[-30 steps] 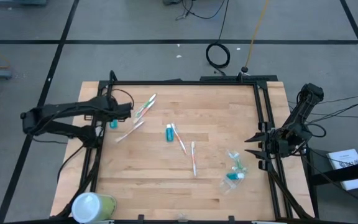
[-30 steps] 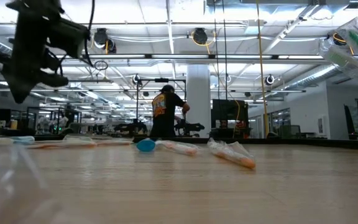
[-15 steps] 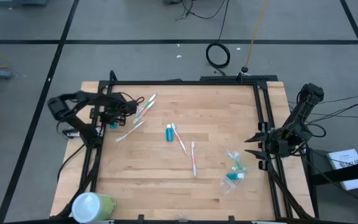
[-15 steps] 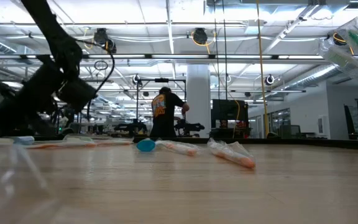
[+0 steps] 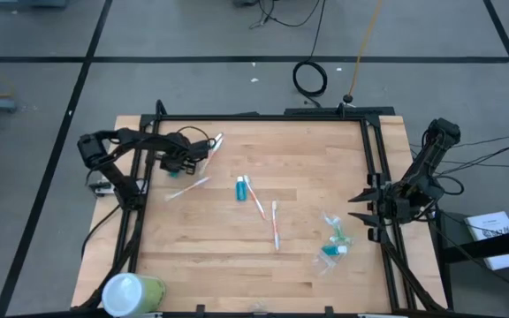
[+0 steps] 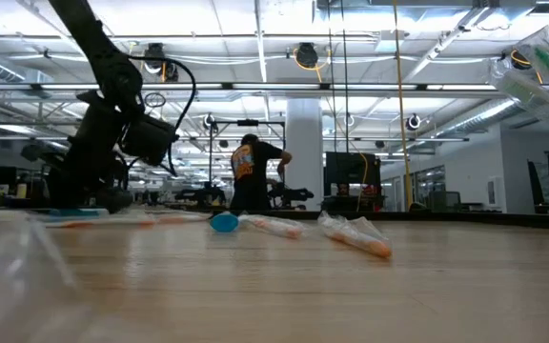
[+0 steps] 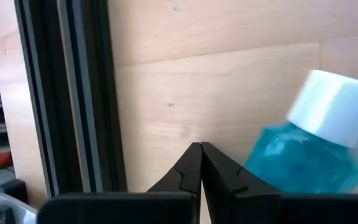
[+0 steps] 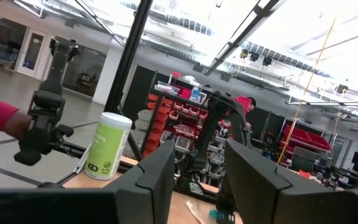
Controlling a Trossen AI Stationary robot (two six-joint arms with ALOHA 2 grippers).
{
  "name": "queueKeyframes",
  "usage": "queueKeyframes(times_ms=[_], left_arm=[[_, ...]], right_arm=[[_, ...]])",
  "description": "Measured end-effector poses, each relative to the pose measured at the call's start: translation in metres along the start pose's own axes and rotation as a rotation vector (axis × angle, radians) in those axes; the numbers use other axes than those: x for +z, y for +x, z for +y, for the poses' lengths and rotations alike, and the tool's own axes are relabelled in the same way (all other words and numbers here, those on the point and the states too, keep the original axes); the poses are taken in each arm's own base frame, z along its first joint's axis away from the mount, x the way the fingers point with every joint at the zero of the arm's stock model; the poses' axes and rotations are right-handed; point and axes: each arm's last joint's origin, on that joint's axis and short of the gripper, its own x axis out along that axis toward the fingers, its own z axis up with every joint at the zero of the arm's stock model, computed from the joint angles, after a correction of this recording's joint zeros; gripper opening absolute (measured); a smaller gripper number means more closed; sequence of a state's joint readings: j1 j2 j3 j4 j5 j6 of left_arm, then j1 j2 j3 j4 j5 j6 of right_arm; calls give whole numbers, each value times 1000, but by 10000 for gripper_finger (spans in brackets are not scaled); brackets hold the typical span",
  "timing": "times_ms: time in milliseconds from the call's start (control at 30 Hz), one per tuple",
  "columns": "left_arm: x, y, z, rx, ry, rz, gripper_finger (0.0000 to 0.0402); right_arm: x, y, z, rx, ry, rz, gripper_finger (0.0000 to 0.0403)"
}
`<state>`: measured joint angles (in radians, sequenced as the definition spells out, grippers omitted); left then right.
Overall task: Pick & Place toothbrushing station
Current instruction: Adjust the toothbrushes and the mouthwash on the table
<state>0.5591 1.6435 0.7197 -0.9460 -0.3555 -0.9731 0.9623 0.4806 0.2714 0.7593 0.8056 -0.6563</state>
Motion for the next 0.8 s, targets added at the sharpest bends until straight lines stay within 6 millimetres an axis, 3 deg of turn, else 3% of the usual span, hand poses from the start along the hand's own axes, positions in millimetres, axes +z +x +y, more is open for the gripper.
queueKeyframes(times_ms=[167,400,633,800], left_arm=[[2,-4,-7,-61,45,-43,4],[1,-33,-32,-246,130,-43,11],[-6,-73,-55,-356,271,-172,14],[-11,-112,-57,-410,331,-339,6]], right_arm=[[0,0,1,18,2,-14,132],[0,0,1,19,4,-14,132],[0,0,1,18,4,-13,132],[0,0,1,17,8,-12,132]])
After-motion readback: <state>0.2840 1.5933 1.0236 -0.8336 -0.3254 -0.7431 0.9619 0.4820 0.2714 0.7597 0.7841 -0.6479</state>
